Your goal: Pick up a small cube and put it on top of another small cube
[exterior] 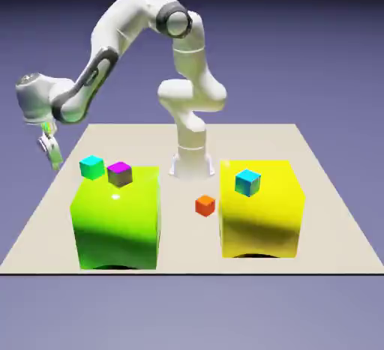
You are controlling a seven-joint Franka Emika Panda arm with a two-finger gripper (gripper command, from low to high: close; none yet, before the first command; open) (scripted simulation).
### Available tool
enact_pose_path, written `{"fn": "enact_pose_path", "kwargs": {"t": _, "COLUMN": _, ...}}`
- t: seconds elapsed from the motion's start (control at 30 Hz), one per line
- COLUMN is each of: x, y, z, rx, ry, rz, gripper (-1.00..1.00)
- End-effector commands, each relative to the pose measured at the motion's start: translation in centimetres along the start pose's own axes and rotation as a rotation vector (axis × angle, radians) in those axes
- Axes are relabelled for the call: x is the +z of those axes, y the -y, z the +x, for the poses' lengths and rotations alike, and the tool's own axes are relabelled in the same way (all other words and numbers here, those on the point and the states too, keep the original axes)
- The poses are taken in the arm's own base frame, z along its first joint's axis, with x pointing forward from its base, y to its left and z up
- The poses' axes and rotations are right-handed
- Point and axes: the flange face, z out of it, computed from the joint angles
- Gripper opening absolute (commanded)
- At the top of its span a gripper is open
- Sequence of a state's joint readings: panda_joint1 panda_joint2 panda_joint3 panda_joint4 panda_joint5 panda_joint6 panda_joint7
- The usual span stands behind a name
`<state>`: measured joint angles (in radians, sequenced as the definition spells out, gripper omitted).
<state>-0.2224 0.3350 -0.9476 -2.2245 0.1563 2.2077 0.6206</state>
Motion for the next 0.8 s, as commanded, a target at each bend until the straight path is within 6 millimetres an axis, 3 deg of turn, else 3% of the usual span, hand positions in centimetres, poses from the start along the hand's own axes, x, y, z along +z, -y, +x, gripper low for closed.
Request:
{"fn": "enact_pose_path", "kwargs": {"t": 0.0, "x": 1.8, "y": -0.1, "z": -1.0, "rx": 0.012, "ry": 0.047, "rz": -0.040, "gripper": 0.00}}
{"fn": "enact_pose_path", "kwargs": {"t": 0.13, "x": 7.7, "y": -1.6, "z": -4.8, "rx": 0.080, "ry": 0.212, "rz": -0.182, "gripper": 0.00}}
{"fn": "enact_pose_path", "kwargs": {"t": 0.27, "x": 11.6, "y": -3.8, "z": -8.3, "rx": 0.173, "ry": 0.340, "rz": -0.285, "gripper": 0.00}}
{"fn": "enact_pose_path", "kwargs": {"t": 0.4, "x": 13.8, "y": -6.1, "z": -11.3, "rx": 0.278, "ry": 0.433, "rz": -0.335, "gripper": 0.00}}
{"fn": "enact_pose_path", "kwargs": {"t": 0.53, "x": 14.5, "y": -8.0, "z": -13.8, "rx": 0.379, "ry": 0.493, "rz": -0.325, "gripper": 0.00}}
{"fn": "enact_pose_path", "kwargs": {"t": 0.77, "x": 18.6, "y": -8.3, "z": -21.4, "rx": 0.482, "ry": 0.782, "rz": -0.241, "gripper": 0.00}}
